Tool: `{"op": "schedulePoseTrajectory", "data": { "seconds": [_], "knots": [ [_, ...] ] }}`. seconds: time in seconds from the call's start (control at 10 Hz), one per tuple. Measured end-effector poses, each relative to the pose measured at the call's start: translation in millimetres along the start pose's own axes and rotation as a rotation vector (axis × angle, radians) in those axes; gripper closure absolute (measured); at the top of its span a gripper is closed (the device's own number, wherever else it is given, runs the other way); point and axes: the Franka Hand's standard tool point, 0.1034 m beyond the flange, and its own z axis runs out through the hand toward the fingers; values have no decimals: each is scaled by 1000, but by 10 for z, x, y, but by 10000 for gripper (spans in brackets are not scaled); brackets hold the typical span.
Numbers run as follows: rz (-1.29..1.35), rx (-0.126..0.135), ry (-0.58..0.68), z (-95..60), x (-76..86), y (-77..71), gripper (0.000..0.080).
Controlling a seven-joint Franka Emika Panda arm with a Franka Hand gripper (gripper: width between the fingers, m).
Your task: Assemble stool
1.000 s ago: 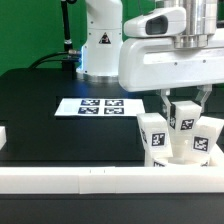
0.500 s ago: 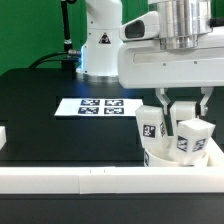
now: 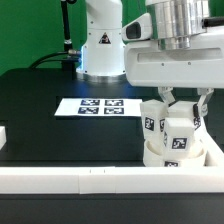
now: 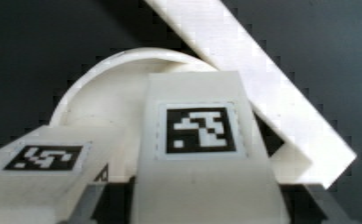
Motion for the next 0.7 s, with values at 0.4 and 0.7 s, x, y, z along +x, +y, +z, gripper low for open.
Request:
{"op": "schedulePoseTrajectory", "data": {
  "seconds": [0.4, 0.7],
  "knots": [
    [391, 30, -10, -1, 18, -17, 463],
    [736, 110, -16, 3, 78, -65, 463]
  ]
}}
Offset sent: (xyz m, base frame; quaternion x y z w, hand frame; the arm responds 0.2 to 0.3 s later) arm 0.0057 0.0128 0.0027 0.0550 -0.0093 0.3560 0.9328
